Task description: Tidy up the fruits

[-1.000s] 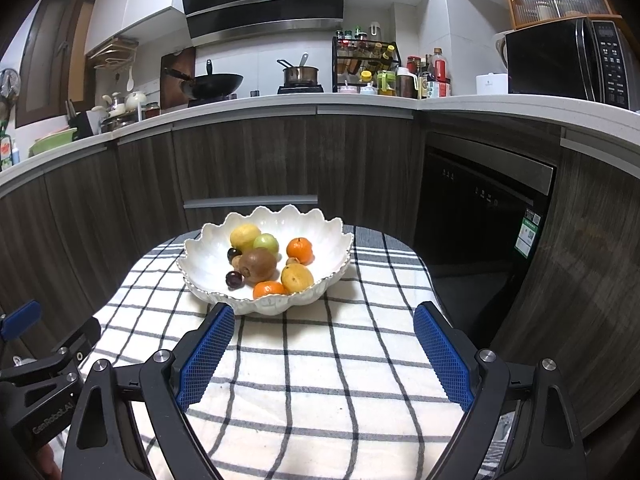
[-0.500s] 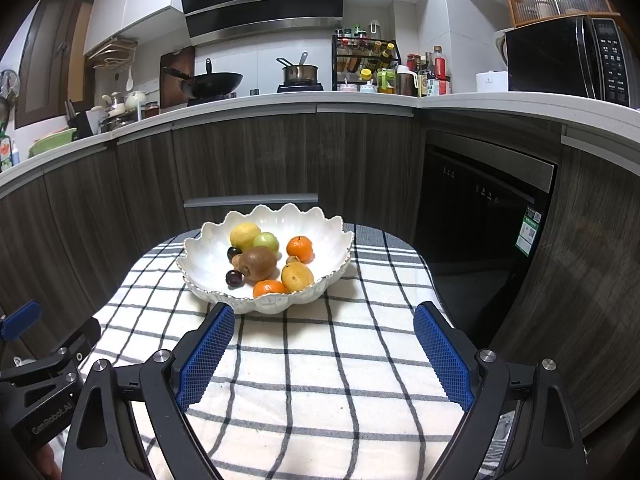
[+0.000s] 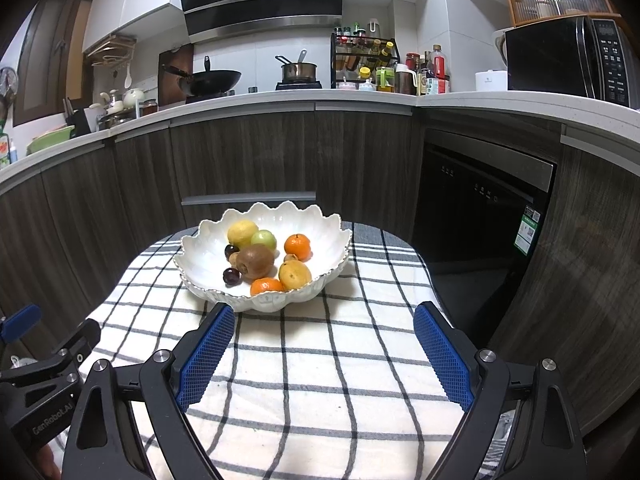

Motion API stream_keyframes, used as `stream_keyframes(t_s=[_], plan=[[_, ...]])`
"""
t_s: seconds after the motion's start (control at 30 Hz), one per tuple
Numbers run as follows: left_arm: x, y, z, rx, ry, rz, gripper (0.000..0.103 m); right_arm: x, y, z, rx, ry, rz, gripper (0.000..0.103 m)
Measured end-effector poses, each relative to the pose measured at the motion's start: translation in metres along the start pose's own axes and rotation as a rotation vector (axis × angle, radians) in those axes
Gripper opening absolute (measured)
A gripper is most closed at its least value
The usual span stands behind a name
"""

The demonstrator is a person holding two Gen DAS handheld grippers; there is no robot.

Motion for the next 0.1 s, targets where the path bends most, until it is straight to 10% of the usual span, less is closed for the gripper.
stream_keyframes(t_s=[0.1], plan=[[0.0001,-0.0012,-0.0007,0.006,0.000,0.003,0.092,0.0002,-0.0010,-0.0009,0.000,-0.001,-0.001,0.092]])
Point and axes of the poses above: each gripper's, at about its wrist camera, not at the fingertips, and y roughly against the way its jaws point, x to its left, z to its top, the point moved 4 cm from there along -y, roughly the way its jaws point, and after that the axes turned 6 degrees about z, right-handed, at the moved point
